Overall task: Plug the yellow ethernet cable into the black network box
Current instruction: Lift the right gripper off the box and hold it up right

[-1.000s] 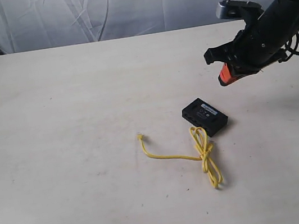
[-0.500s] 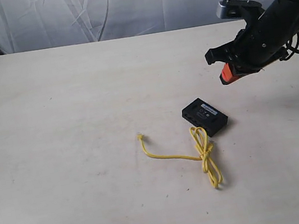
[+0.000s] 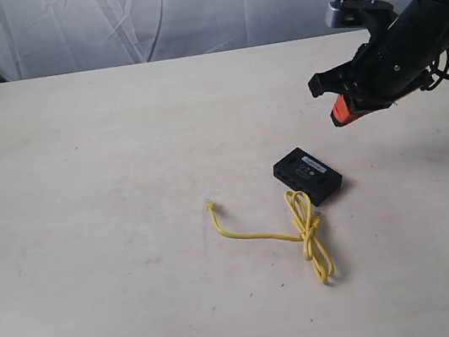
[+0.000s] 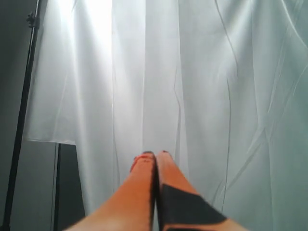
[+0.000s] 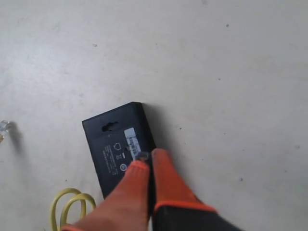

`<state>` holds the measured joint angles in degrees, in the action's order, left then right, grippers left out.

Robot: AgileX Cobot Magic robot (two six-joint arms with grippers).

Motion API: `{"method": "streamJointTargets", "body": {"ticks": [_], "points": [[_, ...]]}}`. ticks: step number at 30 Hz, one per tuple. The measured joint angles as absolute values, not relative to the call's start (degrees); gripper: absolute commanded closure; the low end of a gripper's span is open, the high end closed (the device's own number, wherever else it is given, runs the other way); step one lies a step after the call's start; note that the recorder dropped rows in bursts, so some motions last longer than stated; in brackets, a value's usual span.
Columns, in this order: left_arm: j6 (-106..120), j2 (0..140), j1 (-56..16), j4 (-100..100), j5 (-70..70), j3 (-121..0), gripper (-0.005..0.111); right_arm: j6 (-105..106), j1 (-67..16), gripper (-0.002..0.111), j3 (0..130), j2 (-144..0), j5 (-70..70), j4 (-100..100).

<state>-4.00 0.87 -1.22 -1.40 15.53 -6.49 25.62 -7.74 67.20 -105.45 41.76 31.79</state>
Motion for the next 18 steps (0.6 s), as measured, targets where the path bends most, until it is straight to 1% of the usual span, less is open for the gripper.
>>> {"method": "streamJointTargets", "body": {"ticks": [7,12,18], "points": [[-3.88,11.73,-1.22,-10.32,6.82,-18.89,0.107,25.62,-7.74,0.109,67.2,-105.45,40.87,31.77],[-3.88,22.09,-1.45,-11.23,-0.41,-26.85,0.107,25.62,-7.74,0.109,67.2,-105.45,40.87,31.77],[-3.88,33.16,-4.08,-10.88,-7.57,-32.63,0.107,25.62,-7.74,0.109,67.2,-105.45,40.72,31.77]]}}
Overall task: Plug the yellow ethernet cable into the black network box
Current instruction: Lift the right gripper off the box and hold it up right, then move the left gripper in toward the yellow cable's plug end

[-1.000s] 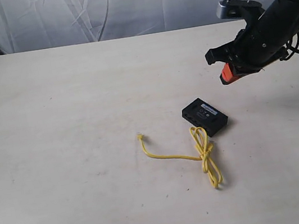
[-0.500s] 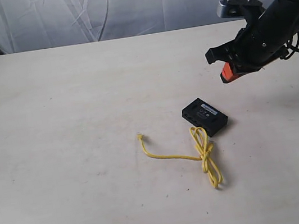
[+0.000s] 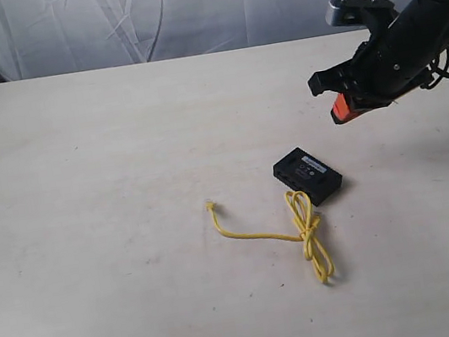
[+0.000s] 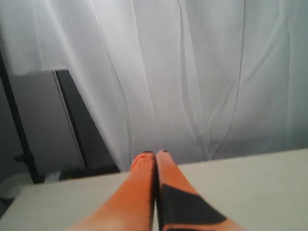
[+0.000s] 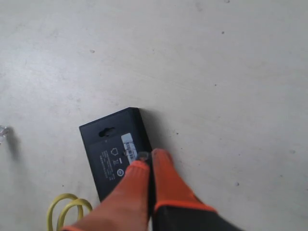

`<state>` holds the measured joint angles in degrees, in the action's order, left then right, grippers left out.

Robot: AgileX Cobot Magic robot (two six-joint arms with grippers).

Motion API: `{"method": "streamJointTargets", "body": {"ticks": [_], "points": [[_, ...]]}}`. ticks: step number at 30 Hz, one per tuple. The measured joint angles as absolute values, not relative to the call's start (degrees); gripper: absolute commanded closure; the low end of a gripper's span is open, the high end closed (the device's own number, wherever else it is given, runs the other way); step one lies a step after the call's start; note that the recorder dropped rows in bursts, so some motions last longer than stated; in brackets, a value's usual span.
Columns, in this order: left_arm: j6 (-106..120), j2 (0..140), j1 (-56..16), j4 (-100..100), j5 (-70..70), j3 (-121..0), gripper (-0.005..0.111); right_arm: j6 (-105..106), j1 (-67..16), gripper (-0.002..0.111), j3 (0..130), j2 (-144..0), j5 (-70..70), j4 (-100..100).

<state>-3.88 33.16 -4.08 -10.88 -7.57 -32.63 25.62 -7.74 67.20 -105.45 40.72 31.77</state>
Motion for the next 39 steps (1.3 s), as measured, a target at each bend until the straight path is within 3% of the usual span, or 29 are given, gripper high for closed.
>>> {"method": "streamJointTargets", "body": {"ticks": [11,24,39], "points": [[0.0,49.7,-14.95,-6.95,-20.8,-35.67,0.107,25.74,-7.74,0.109,67.2,-105.45,39.73,31.77],[1.59,69.07,-24.78,0.64,-20.98,-44.01,0.107,25.74,-7.74,0.109,67.2,-105.45,39.37,31.77],[1.71,95.98,-41.4,3.72,-19.66,-58.73,0.107,25.74,-7.74,0.109,67.2,-105.45,39.04,31.77]]}}
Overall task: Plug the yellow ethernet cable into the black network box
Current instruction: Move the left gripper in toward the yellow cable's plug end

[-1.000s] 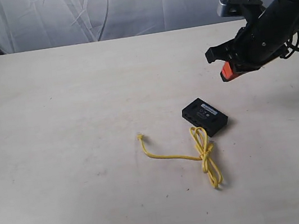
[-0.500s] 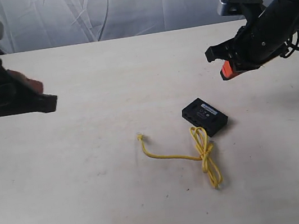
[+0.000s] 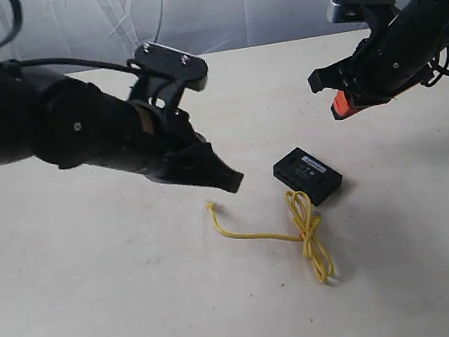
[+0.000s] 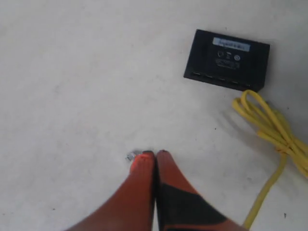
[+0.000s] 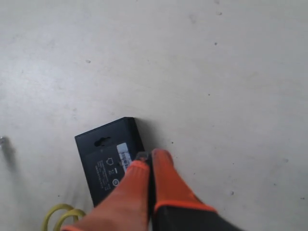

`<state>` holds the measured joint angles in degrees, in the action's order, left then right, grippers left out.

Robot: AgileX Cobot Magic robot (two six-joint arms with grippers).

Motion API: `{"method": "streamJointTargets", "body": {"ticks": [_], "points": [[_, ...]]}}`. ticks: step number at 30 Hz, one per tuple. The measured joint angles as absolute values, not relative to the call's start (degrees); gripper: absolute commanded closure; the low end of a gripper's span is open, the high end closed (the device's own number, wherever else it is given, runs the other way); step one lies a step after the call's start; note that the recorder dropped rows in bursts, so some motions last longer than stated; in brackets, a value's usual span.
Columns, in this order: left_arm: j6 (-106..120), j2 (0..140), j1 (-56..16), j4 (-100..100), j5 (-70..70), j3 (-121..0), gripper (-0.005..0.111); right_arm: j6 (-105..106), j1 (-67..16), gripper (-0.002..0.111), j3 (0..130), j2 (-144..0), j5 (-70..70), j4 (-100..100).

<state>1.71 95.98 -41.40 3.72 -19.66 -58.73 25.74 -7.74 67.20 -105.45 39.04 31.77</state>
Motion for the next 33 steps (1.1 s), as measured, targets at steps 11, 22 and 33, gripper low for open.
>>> {"method": "streamJointTargets", "body": {"ticks": [11,22,33], "points": [[3.4,105.45,-42.8,4.56,-26.57,-58.81,0.107,25.74,-7.74,0.109,67.2,-105.45,38.94,31.77],[3.99,105.83,-42.8,2.07,-27.74,-58.85,0.107,25.74,-7.74,0.109,67.2,-105.45,38.94,31.77],[4.09,103.17,-42.8,-0.53,-26.62,-65.34,0.107,25.74,-7.74,0.109,67.2,-105.45,38.94,31.77]]}}
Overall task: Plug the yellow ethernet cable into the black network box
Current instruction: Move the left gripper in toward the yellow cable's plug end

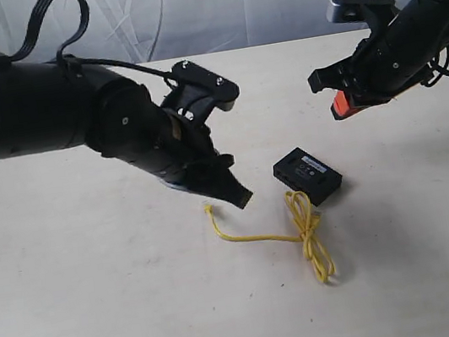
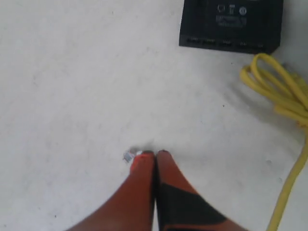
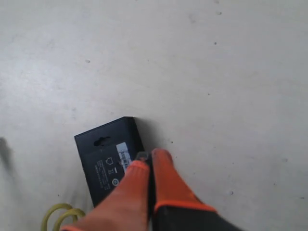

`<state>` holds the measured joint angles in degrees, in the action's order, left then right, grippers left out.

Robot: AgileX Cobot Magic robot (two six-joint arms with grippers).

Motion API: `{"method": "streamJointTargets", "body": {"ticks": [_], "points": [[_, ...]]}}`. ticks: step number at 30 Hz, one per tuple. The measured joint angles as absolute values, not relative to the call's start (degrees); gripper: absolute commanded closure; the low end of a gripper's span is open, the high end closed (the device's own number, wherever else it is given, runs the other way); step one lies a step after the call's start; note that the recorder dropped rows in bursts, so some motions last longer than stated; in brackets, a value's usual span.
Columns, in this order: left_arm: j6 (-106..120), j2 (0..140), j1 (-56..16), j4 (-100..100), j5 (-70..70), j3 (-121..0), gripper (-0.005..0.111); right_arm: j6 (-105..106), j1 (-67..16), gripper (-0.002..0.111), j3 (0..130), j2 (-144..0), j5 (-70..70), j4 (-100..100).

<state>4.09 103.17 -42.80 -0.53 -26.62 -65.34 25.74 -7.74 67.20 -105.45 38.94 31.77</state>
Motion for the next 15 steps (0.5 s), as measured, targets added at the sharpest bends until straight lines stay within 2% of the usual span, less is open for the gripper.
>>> {"method": "streamJointTargets", "body": {"ticks": [15], "points": [[3.66,111.27,-42.8,-1.04,-27.24,-66.04,0.107,25.74,-7.74,0.109,67.2,-105.45,38.94,31.77]]}}
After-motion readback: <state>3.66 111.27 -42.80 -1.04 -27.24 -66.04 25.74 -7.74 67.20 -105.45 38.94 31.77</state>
